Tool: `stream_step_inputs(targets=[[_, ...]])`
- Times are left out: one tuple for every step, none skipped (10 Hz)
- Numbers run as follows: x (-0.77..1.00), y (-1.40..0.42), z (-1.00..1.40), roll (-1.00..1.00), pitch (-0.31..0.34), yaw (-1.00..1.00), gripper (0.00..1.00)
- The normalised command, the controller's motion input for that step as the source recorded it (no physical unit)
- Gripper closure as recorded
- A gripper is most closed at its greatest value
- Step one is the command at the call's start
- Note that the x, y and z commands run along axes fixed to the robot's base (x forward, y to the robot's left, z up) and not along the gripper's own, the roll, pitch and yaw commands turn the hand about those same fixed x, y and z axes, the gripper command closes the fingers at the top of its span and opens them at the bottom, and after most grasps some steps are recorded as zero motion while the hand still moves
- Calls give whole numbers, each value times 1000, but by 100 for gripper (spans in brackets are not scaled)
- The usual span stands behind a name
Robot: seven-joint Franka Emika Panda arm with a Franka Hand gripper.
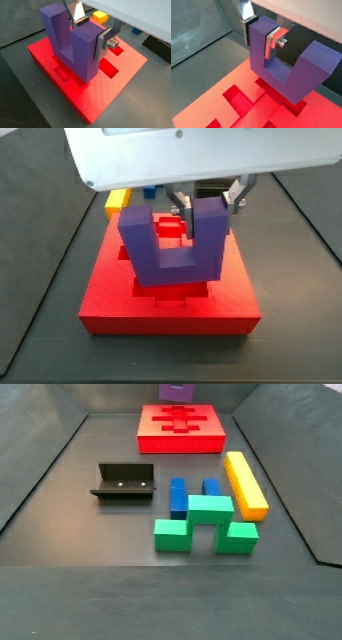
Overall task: Pick up the purple object. Move up. Place the purple object on the fixture. Regrasp the purple object. Move to above the board. Insert the purple object.
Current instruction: Insert the purple object.
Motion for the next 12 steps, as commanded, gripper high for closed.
stream_step_inputs(targets=[[-91,77,-329,306,-51,160,100],[-63,0,-351,161,-63,140,100],[0,-63,-323,119,-43,129,100],[-20,-203,-306,90,-36,51,100],[-89,-260,-317,74,-20,6,100],[-20,-274,-337,70,-4,0,100],[0,-217,-394,76,0,0,100],[69,0,-583,37,31,0,100],[349,0,-731,0,174,0,100],[434,171,-737,-57,234,0,100],[540,300,-703,-87,236,0,100],[669,329,-734,-94,214,14,100]])
